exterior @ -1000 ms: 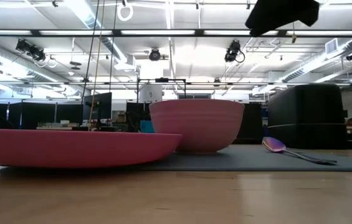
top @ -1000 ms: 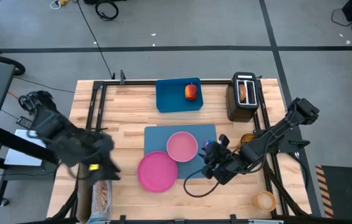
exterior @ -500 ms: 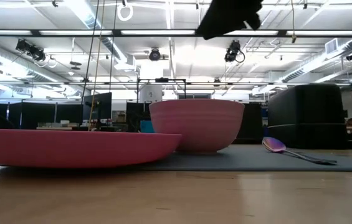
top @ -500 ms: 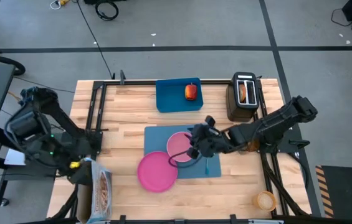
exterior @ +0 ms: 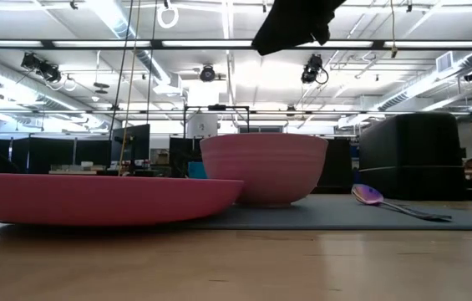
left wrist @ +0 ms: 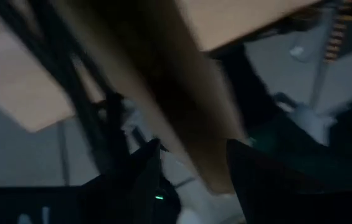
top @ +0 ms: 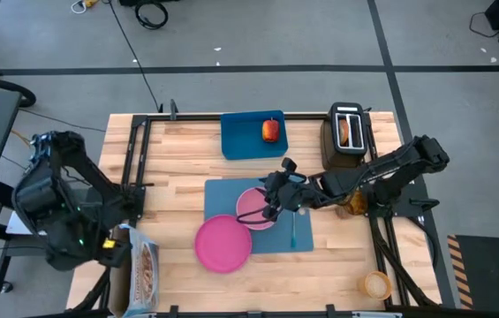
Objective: Arrange a breakfast setting
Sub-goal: Pour the cereal from the blue cereal box into the pink bowl
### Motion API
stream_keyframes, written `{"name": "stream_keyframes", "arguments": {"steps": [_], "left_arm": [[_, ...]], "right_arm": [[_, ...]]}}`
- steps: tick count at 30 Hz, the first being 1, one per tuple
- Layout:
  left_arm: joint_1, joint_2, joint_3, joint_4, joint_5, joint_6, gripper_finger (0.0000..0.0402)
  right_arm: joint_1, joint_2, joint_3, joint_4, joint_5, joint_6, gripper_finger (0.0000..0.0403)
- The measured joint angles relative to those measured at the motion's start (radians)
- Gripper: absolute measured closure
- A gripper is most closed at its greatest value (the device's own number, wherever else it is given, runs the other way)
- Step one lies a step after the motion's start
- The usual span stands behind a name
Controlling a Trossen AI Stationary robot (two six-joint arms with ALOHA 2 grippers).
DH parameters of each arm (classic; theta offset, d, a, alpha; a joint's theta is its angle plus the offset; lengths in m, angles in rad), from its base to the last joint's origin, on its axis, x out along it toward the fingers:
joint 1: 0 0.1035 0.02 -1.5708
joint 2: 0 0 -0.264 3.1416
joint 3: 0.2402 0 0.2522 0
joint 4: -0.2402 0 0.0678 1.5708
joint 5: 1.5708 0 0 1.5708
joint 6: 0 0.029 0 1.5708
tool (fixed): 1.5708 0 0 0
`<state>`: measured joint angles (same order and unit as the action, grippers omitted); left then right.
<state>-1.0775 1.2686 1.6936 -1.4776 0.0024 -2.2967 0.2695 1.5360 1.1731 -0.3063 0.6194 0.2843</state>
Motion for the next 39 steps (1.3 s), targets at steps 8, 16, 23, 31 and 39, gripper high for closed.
{"name": "stream_keyframes", "arguments": {"steps": [8,16,23,31,39], "left_arm": [[0.03,0.066,0.0,-0.071,0.062,-0.017,0.021],[0.04,0.168,0.0,-0.076,0.111,-0.013,0.021],[0.04,0.232,0.0,-0.094,0.158,0.048,0.0259],[0.04,0.265,0.0,-0.094,0.107,0.1,0.039],[0.067,0.19,-0.001,-0.096,0.018,0.221,0.0397]], "right_arm": [[0.012,0.0,-0.061,0.053,-0.101,0.016,0.0269],[0.076,0.0,-0.069,0.092,-0.148,-0.076,0.0269],[0.172,0.0,-0.069,0.186,-0.145,-0.197,0.0272],[0.242,0.0,-0.069,0.212,-0.289,-0.262,0.0272],[0.252,-0.004,-0.079,0.169,-0.391,-0.265,0.0272]]}}
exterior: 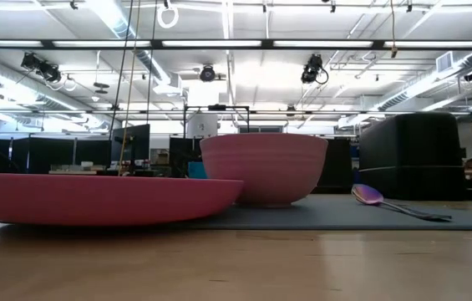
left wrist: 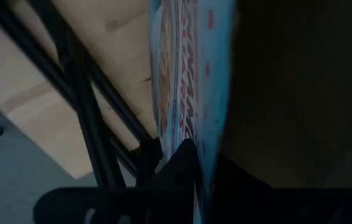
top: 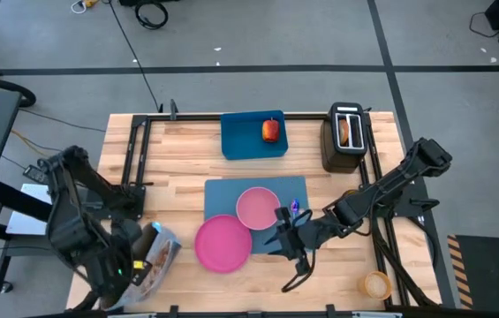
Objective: Arrange a breakfast setting
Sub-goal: Pour the cereal from the blue cereal box into the pink bowl
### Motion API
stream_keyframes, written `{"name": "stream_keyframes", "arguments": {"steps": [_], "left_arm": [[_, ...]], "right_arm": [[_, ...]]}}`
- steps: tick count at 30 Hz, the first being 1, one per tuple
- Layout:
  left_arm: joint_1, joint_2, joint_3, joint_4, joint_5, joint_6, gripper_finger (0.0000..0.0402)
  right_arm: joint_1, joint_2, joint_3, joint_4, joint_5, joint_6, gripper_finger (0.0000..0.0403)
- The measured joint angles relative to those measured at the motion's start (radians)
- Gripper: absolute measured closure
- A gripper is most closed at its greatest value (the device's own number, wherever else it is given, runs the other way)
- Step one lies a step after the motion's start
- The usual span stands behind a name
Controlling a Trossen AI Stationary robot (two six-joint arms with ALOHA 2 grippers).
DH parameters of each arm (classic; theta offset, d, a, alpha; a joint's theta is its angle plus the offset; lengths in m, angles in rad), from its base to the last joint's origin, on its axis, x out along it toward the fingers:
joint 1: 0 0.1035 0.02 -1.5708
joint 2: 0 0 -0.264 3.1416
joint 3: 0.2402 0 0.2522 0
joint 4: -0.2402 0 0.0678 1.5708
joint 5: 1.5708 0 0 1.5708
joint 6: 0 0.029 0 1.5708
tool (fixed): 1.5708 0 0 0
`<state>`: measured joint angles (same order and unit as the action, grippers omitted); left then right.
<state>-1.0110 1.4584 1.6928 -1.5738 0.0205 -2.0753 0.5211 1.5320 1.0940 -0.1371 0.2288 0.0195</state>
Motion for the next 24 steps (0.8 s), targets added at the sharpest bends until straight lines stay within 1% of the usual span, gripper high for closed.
{"name": "stream_keyframes", "arguments": {"steps": [2,5,7,11,14,16,18,21,24], "left_arm": [[0.012,-0.029,0.0,0.0,-0.014,0.092,0.0398],[0.025,-0.052,0.0,0.0,-0.079,0.278,0.0398],[0.039,-0.067,0.0,0.001,-0.123,0.388,0.0399],[0.081,-0.105,0.0,0.001,-0.142,0.508,0.0399],[0.101,-0.141,0.0,0.002,-0.138,0.536,0.0399],[0.108,-0.164,0.001,0.002,-0.138,0.543,0.0399],[0.112,-0.178,0.013,0.002,-0.154,0.568,0.04],[0.111,-0.188,0.062,0.003,-0.235,0.639,0.04],[0.111,-0.189,0.124,0.005,-0.335,0.748,0.04]], "right_arm": [[-0.008,-0.001,-0.044,0.099,0.001,0.002,0.0271],[-0.025,-0.001,-0.155,0.321,-0.028,0.004,0.0266],[-0.038,-0.001,-0.23,0.456,-0.029,0.006,0.0261],[-0.08,0.002,-0.338,0.654,-0.022,0.003,0.0239],[-0.119,0.019,-0.36,0.714,-0.043,-0.009,0.0206],[-0.139,0.057,-0.362,0.747,-0.048,-0.01,0.0177],[-0.156,0.11,-0.362,0.833,-0.061,-0.001,0.0148],[-0.186,0.203,-0.361,0.973,-0.07,0.023,0.0109],[-0.22,0.299,-0.361,1.171,-0.088,0.064,0.0083]]}}
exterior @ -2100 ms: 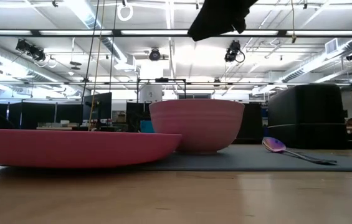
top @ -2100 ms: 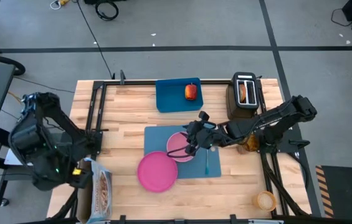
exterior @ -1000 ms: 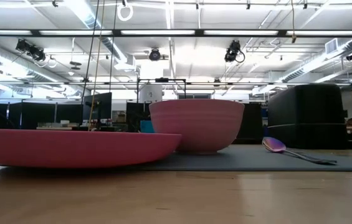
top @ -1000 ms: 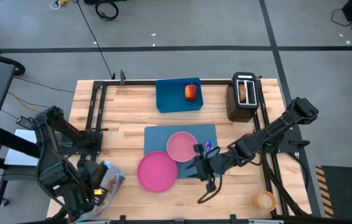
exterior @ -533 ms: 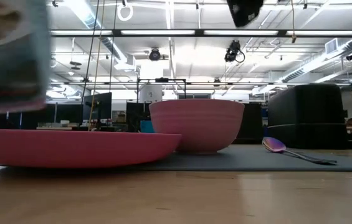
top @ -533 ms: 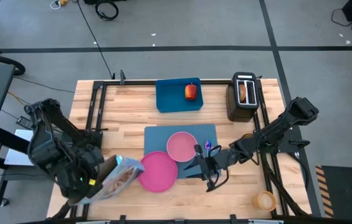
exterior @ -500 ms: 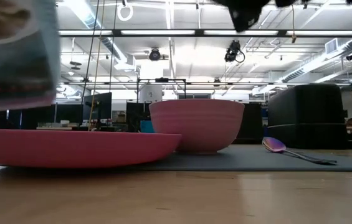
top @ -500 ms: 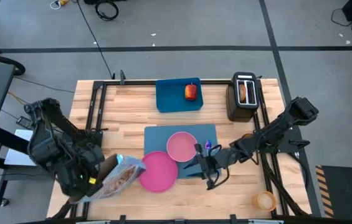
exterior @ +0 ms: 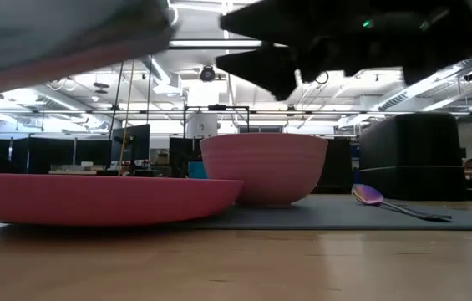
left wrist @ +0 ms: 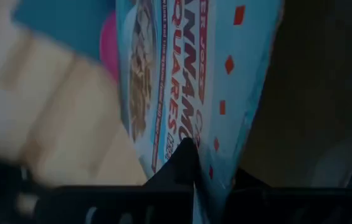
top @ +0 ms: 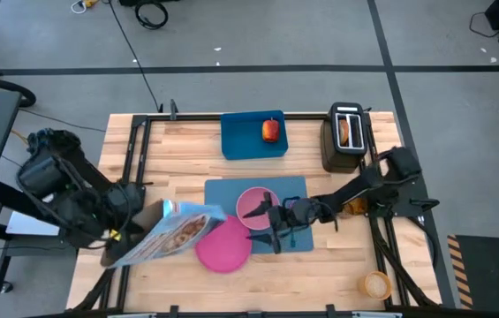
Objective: Arrange a breakfast setting
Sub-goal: Pour the cereal from the blue cereal box into the pink bowl
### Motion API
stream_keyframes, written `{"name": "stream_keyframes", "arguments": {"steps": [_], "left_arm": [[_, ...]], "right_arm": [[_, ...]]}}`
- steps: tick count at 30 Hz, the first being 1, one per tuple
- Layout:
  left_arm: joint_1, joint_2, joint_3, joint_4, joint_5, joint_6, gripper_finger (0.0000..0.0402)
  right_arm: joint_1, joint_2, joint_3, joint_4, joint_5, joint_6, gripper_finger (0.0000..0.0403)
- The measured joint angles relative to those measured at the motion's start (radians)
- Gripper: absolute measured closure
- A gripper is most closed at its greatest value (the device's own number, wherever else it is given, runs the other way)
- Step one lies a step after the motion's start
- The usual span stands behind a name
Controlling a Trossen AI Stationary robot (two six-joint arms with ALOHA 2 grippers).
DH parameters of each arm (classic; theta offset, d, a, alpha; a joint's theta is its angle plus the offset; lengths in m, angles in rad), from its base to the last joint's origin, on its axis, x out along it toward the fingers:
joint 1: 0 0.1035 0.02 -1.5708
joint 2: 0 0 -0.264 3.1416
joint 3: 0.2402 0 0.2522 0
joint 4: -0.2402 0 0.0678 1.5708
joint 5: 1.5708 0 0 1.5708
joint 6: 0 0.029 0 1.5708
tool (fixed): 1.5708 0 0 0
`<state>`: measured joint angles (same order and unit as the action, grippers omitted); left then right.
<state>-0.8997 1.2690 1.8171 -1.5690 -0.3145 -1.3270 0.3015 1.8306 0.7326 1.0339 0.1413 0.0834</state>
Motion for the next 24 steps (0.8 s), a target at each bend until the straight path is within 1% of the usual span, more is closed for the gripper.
{"name": "stream_keyframes", "arguments": {"steps": [3,7,10,12,15,19,24], "left_arm": [[0.0,0.0,0.05,0.003,-0.073,0.097,0.04],[0.0,0.0,0.086,0.014,-0.128,0.197,0.04],[0.0,0.0,0.101,0.016,-0.159,0.249,0.04],[0.0,-0.001,0.103,0.016,-0.178,0.27,0.04],[0.0,-0.003,0.103,0.018,-0.184,0.292,0.04],[-0.002,-0.004,0.104,0.026,-0.195,0.319,0.04],[-0.001,-0.004,0.104,0.077,-0.225,0.395,0.04]], "right_arm": [[-0.031,0.078,0.013,0.174,-0.031,0.011,0.0064],[-0.073,0.134,0.054,0.319,-0.09,0.029,0.0046],[-0.094,0.15,0.092,0.373,-0.159,0.043,0.0039],[-0.098,0.145,0.12,0.384,-0.224,0.048,0.0037],[-0.094,0.137,0.142,0.381,-0.261,0.043,0.0037],[-0.095,0.138,0.167,0.382,-0.255,0.04,0.0036],[-0.097,0.138,0.186,0.403,-0.132,0.039,0.0038]]}}
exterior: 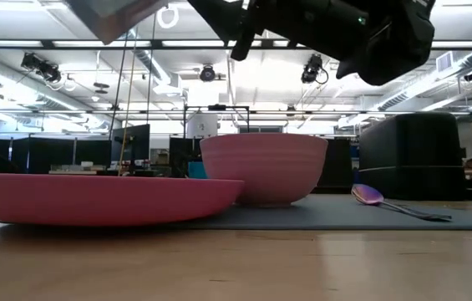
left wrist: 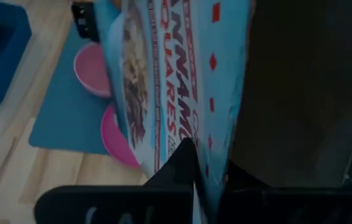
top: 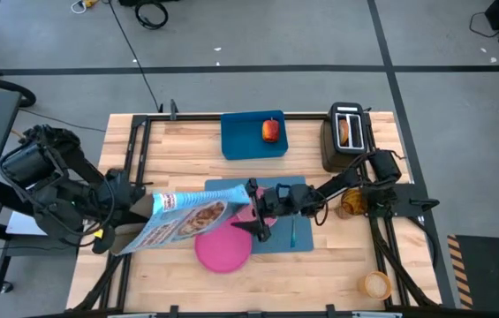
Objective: Arrange a breakfast setting
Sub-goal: Pour the cereal from the blue cereal box into the pink bowl
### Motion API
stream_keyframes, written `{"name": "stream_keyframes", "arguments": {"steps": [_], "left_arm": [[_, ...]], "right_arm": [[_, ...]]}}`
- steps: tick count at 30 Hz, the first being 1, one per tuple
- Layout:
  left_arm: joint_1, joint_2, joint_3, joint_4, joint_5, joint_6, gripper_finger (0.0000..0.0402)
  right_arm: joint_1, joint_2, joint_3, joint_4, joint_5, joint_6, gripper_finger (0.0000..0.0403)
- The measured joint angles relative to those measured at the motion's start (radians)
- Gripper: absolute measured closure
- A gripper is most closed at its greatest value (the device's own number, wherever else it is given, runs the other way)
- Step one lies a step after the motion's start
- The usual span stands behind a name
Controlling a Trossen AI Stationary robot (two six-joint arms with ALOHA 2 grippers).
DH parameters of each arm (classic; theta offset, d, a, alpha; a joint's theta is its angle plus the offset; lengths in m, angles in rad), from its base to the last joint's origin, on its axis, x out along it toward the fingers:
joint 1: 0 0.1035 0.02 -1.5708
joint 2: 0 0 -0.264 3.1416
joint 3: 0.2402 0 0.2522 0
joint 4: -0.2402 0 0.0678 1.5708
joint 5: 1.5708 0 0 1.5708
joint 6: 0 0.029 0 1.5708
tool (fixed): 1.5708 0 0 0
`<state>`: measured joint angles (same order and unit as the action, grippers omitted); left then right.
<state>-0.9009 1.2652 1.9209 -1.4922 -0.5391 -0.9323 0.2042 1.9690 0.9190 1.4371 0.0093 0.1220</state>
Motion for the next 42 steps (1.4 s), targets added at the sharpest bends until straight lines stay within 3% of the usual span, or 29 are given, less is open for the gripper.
{"name": "stream_keyframes", "arguments": {"steps": [12,20,25,30,42], "left_arm": [[0.001,0.002,-0.002,0.127,-0.038,0.163,0.04],[0.016,0.003,-0.026,0.137,-0.065,0.218,0.04],[0.054,0.005,-0.059,0.141,-0.062,0.216,0.04],[0.076,0.004,-0.059,0.173,-0.049,0.245,0.04],[0.079,0.004,-0.059,0.174,-0.053,0.238,0.0376]], "right_arm": [[-0.033,-0.002,0.008,0.073,0.037,0.059,0.0039],[-0.035,-0.007,0.045,0.123,-0.118,0.069,0.0039],[-0.034,-0.009,0.099,0.11,-0.141,0.069,0.0051],[-0.029,-0.01,0.109,0.09,-0.135,0.078,0.0087],[-0.024,-0.009,0.107,0.109,-0.135,0.078,0.0234]]}}
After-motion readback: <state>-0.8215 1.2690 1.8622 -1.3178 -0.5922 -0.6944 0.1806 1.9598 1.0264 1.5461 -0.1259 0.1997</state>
